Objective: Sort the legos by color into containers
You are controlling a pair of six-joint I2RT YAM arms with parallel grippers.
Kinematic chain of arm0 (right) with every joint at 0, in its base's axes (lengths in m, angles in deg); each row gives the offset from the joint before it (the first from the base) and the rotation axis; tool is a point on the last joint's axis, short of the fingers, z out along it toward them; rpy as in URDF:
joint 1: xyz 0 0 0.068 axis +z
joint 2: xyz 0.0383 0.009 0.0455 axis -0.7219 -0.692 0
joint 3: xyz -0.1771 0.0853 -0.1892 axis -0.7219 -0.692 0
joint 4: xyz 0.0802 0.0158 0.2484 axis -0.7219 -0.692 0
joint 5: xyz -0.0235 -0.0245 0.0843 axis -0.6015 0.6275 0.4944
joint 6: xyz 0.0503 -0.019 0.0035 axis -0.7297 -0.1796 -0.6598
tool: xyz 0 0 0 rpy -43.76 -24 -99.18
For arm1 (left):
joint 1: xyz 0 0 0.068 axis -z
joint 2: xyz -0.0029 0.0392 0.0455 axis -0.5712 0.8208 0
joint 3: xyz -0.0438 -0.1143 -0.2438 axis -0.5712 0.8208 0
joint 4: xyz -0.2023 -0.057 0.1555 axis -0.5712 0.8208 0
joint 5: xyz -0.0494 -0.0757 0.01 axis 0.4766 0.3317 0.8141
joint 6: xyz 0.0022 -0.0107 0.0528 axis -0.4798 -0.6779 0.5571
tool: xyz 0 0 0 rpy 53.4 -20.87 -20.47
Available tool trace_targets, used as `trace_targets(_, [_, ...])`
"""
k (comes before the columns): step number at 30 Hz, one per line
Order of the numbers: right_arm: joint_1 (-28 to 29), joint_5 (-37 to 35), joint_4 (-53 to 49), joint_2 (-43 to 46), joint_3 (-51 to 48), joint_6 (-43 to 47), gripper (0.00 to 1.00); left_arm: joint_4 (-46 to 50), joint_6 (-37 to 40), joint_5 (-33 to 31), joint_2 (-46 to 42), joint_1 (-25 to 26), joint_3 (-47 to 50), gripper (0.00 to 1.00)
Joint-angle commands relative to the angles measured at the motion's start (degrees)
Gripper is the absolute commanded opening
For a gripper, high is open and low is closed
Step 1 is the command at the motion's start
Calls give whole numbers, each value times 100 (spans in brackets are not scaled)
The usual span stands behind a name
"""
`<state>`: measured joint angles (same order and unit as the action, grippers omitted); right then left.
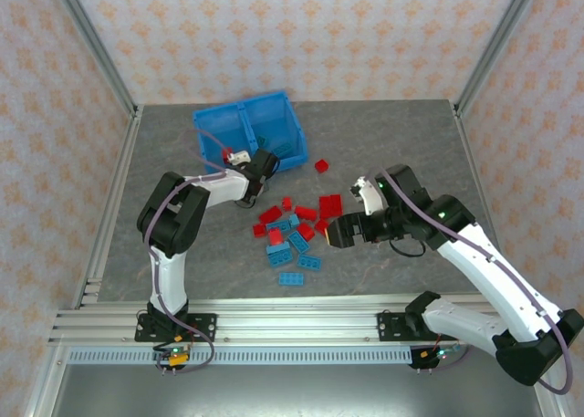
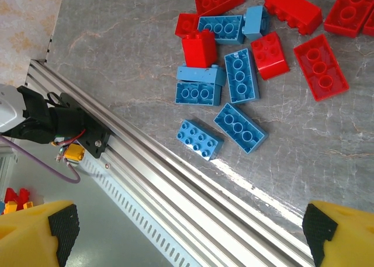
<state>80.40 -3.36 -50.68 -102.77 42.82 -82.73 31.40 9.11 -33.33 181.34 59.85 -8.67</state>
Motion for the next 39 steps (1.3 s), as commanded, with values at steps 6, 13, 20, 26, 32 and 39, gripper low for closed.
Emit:
trace_targets(6, [-9,-141,113,132,73,-355,99,73,9,41,-1120,387,503,37])
trace_targets(13, [-9,-764,814,197,15,-941,99,566,762,61,-1886,707,-573,33])
trace_targets(20, [-7,-1392,1115,145,21,-1274,99,1194,2268,43,-123,352,-3546,34])
trace_targets(26, [-9,-1749,982,236,33,-1456,99,1512,2311,404,1629,-183,-5635,33])
trace_targets(32, [-8,-1796,984,202,53,-1526,99,1458,2282,499,2725,-364,-6563,30])
trace_targets(39, [-7,-1892,784,37,278,-1395,99,1595,2063,584,2971,-392,-6693,53])
